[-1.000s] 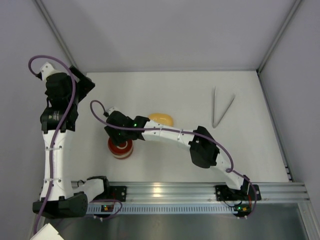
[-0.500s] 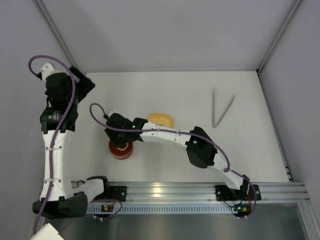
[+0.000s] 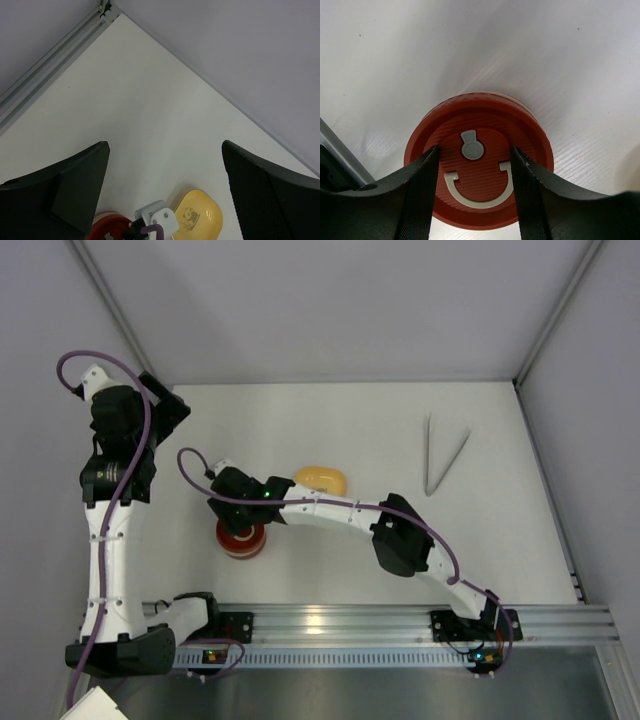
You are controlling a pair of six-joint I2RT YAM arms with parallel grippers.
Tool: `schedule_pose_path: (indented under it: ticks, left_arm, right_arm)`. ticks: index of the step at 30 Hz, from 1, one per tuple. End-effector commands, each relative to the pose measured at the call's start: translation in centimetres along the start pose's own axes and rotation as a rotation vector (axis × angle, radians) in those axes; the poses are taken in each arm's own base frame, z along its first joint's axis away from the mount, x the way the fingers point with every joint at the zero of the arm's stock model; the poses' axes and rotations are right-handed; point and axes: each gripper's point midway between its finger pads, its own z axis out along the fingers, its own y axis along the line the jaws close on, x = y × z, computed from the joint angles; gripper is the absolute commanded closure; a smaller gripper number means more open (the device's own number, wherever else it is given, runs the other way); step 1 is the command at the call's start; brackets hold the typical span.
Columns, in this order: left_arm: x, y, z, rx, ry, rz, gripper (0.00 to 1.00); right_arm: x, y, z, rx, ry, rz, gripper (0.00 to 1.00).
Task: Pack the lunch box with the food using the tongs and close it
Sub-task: Close the box lid on the packing box.
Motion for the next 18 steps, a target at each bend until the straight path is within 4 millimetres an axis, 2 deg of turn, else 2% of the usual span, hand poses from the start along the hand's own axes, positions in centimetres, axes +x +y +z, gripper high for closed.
schedule_pose_path:
  ticks: [1,9,18]
  left_arm:
    - [-2.12,-0.85,-1.68,0.048,-0.068,-0.003,0.01]
    - [-1.95,-0.87,-1.63,0.051,-0.063,0.000,0.01]
    - [-1.91,-0.78,-1.62,0.049,-0.062,0.000,0.01]
  right_arm:
    - [-1.73,3.30,-0.18,-0.074,-0.080,-0.037,0.47]
    - [-1.23,3.73,0.12,-0.078,-0.073,-0.048,0.30]
    - [-1.35,3.32,-0.16,-0.054,-0.085,-0.045,0.29]
